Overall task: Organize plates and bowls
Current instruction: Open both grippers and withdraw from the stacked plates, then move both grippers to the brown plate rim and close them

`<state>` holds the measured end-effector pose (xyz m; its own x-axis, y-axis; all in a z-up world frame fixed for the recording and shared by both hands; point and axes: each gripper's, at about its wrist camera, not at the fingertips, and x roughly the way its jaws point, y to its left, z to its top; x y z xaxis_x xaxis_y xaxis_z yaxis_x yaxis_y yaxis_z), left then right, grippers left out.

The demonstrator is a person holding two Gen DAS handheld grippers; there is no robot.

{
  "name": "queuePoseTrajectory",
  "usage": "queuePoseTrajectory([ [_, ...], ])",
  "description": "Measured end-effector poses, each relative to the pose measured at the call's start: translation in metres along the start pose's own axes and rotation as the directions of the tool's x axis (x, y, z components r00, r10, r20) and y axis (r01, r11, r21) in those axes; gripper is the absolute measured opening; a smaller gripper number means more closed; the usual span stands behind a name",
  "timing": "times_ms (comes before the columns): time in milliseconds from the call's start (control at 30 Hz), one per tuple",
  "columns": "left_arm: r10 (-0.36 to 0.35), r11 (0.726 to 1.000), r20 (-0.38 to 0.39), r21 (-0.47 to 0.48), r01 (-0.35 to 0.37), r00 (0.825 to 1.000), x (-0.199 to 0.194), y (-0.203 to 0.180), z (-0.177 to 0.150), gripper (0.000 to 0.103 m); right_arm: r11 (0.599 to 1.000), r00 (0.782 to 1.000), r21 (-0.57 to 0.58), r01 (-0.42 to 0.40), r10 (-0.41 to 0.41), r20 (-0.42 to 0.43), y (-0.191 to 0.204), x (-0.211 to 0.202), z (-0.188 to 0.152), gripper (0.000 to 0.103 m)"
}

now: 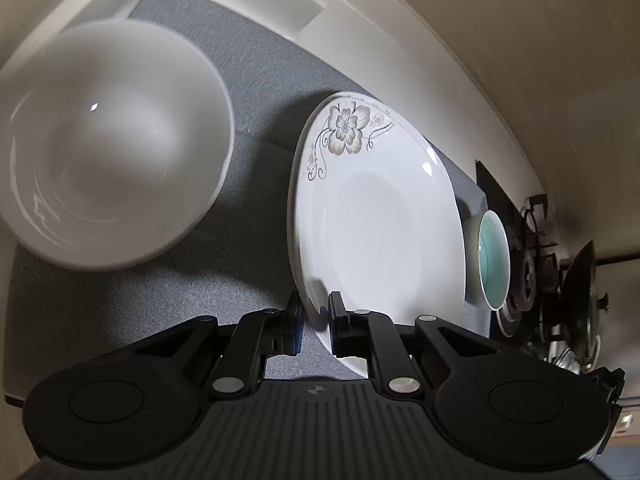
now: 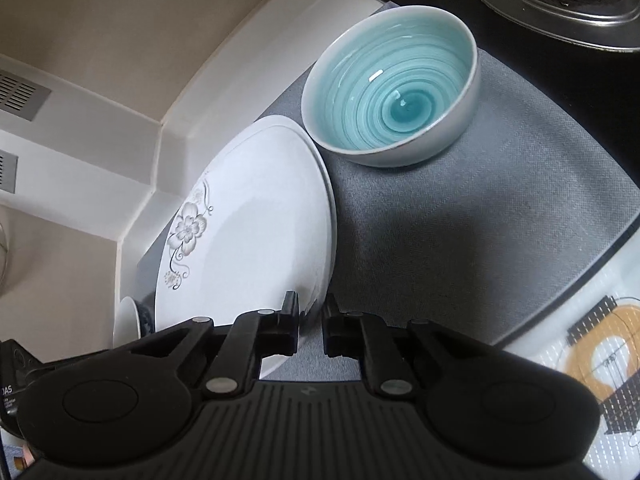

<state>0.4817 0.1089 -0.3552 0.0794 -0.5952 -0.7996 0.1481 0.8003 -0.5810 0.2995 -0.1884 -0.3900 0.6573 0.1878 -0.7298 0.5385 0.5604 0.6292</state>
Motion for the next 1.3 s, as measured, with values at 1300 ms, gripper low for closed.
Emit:
queuePoseTrajectory([
  [1300, 0.138, 0.958, 0.128, 0.236, -0.165, 0.982, -0.016, -0.027, -0.007, 0.014, 0.975, 0.992, -0.197, 0.101, -0.084, 0.092, 0.014, -0.014, 0.004, 0.018],
])
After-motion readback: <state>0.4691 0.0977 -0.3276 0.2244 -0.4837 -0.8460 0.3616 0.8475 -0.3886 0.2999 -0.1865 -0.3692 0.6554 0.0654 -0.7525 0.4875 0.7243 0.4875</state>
